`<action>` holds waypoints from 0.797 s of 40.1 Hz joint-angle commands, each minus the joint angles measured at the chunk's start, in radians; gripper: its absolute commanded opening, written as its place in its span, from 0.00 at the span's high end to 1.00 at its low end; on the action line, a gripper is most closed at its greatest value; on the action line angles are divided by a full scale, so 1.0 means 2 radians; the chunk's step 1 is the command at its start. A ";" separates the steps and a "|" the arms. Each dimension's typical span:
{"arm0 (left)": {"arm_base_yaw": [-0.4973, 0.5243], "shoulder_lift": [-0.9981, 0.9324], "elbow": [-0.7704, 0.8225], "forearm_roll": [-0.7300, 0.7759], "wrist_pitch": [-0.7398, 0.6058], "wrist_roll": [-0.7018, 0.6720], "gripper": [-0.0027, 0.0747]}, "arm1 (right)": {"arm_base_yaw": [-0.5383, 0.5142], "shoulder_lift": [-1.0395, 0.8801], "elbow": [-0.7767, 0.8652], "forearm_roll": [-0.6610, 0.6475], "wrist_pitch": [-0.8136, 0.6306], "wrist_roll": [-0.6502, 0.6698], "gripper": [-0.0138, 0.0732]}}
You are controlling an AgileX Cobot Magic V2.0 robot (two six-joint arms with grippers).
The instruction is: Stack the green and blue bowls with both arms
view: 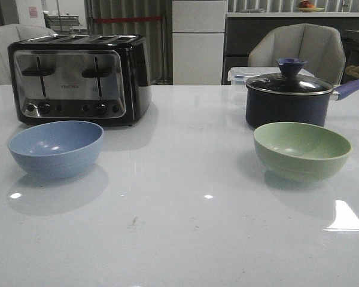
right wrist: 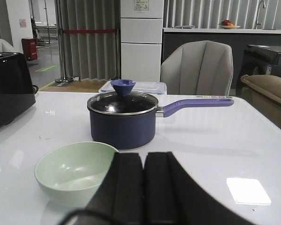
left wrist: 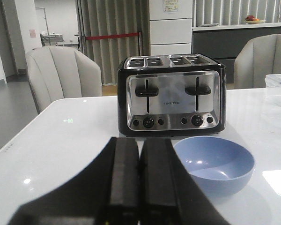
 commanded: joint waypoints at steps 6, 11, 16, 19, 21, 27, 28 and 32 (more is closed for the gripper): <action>-0.003 -0.009 0.006 -0.005 -0.047 -0.001 0.84 | -0.002 -0.010 -0.003 -0.005 -0.048 -0.004 0.82; -0.003 -0.009 0.006 -0.005 -0.047 -0.001 0.84 | -0.002 -0.010 -0.003 -0.005 -0.048 -0.004 0.82; -0.003 -0.009 0.006 -0.005 -0.047 -0.001 0.84 | -0.002 -0.010 -0.003 -0.005 -0.048 -0.004 0.82; -0.003 -0.009 0.006 -0.005 -0.047 -0.001 0.84 | -0.002 -0.010 -0.003 -0.005 -0.048 -0.004 0.82; -0.003 -0.009 0.006 -0.005 -0.047 -0.001 0.84 | -0.002 -0.010 -0.003 -0.005 -0.048 -0.004 0.82; -0.003 -0.009 0.006 0.002 -0.067 -0.001 0.84 | -0.002 -0.010 -0.003 -0.006 -0.056 -0.004 0.82; -0.003 -0.009 0.005 0.002 -0.069 -0.001 0.84 | -0.002 -0.010 -0.003 -0.006 -0.057 -0.004 0.82; -0.003 -0.009 -0.006 -0.014 -0.083 -0.001 0.84 | -0.002 -0.010 -0.019 0.000 -0.050 -0.004 0.82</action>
